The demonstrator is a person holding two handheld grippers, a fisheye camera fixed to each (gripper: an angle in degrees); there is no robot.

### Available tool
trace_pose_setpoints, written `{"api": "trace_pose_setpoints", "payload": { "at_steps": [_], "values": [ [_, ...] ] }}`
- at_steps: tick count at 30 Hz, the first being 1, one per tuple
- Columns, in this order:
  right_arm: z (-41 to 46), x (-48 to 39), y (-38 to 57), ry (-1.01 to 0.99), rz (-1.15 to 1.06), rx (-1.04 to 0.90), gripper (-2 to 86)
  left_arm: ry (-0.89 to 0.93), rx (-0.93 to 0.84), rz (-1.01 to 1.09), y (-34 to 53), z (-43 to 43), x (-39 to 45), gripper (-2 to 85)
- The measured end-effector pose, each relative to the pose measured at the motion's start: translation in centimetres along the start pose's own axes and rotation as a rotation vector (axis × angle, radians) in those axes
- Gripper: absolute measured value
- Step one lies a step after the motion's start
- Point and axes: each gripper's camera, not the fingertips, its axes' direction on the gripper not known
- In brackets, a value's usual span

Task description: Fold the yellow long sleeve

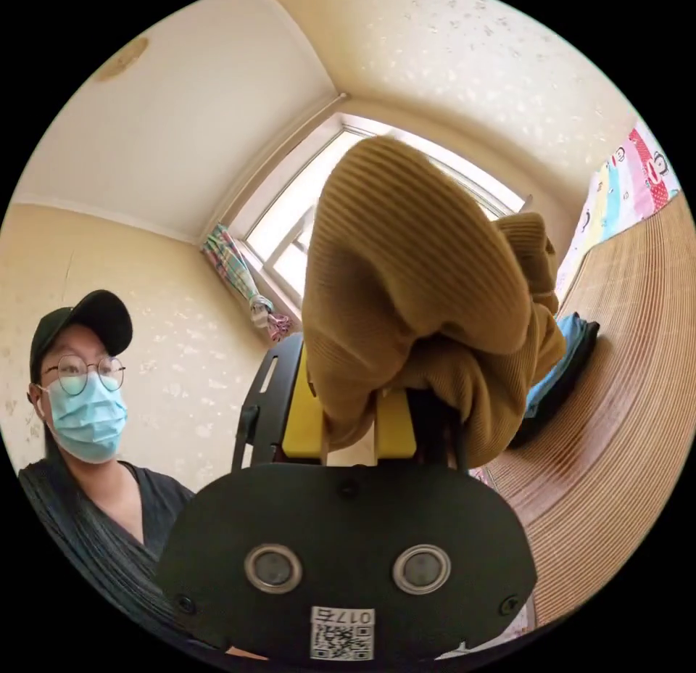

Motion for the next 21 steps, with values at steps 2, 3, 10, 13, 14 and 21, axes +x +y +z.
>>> {"api": "trace_pose_setpoints", "payload": {
  "at_steps": [2,3,10,13,14,21],
  "values": [
    [5.1,1.6,-1.0,0.078,-0.031,-0.007,10.4,0.005,-0.012,-0.050,0.9,-0.4,-1.1,14.7],
    [7.9,4.2,-0.8,0.099,0.033,-0.029,10.6,0.001,-0.022,-0.076,1.4,-0.6,-1.6,14.8],
    [9.4,13.0,12.2,0.330,0.330,-0.392,11.8,-0.095,-0.114,-0.122,2.4,0.3,-2.8,14.8],
    [3.4,7.4,16.4,0.527,0.144,-0.522,12.5,-0.170,-0.123,-0.097,2.2,1.4,-2.9,14.5],
    [0.0,4.5,17.5,0.644,0.080,-0.529,12.7,-0.181,-0.122,-0.085,2.1,2.0,-3.0,13.9],
    [-24.0,-17.4,19.9,1.579,-0.044,-0.138,12.1,-0.013,-0.100,0.072,-0.8,8.1,0.0,3.5]
  ]
}}
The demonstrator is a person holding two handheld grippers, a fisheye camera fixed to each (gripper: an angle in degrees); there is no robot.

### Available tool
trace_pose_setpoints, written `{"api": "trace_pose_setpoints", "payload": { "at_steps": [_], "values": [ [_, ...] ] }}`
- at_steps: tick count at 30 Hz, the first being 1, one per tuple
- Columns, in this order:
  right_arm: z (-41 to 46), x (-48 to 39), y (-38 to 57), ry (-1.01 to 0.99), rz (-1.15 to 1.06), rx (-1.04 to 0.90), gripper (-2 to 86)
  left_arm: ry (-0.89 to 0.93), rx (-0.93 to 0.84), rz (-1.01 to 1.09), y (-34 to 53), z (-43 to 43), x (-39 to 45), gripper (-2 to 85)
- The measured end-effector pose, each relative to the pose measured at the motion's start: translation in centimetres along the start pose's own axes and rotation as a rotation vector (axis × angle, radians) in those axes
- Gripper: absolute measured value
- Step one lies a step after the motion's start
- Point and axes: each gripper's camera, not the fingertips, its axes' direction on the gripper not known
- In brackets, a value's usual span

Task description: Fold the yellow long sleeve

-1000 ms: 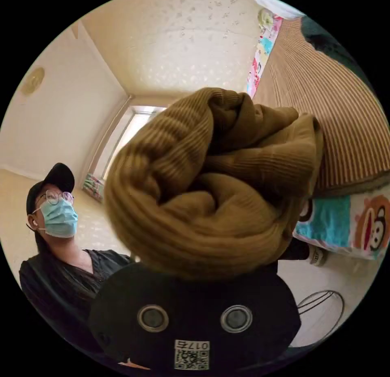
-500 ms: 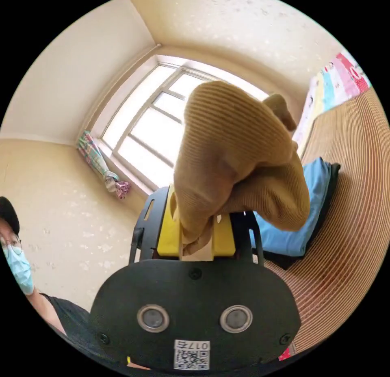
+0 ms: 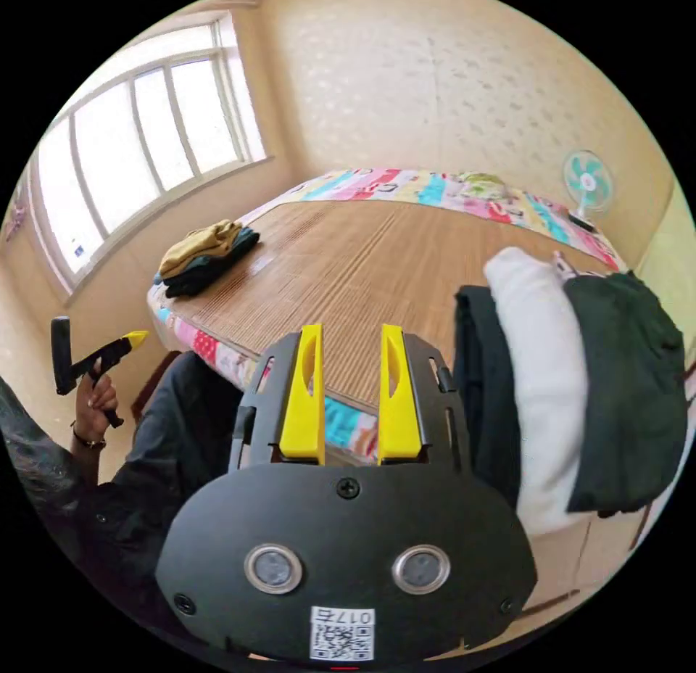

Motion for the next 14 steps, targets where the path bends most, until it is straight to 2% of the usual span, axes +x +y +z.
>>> {"api": "trace_pose_setpoints", "payload": {
  "at_steps": [3,5,7,9,10,12,14],
  "values": [
    [-6.9,7.2,2.7,0.330,0.220,0.072,12.2,0.064,0.012,0.064,-1.5,2.2,2.7,-0.2],
    [-8.7,10.8,4.1,0.401,0.380,0.071,12.1,0.099,0.012,0.082,-2.0,3.1,4.2,-0.7],
    [-8.2,13.4,5.2,0.366,0.460,0.051,10.7,0.132,-0.006,0.092,-2.3,3.9,5.5,-0.9],
    [-5.3,14.3,4.4,0.138,0.499,-0.016,3.8,0.154,-0.038,0.091,-2.2,4.4,6.7,-1.0],
    [-5.0,13.6,3.8,0.109,0.501,0.016,3.3,0.153,-0.044,0.093,-2.1,4.4,6.9,-1.0],
    [-4.6,8.4,-0.4,0.085,0.368,0.175,1.8,0.110,-0.055,0.106,-1.6,3.7,7.4,-1.0],
    [-3.5,4.0,-5.0,0.092,0.257,0.187,1.6,0.059,-0.067,0.106,-1.1,2.9,7.4,-1.0]
  ]
}}
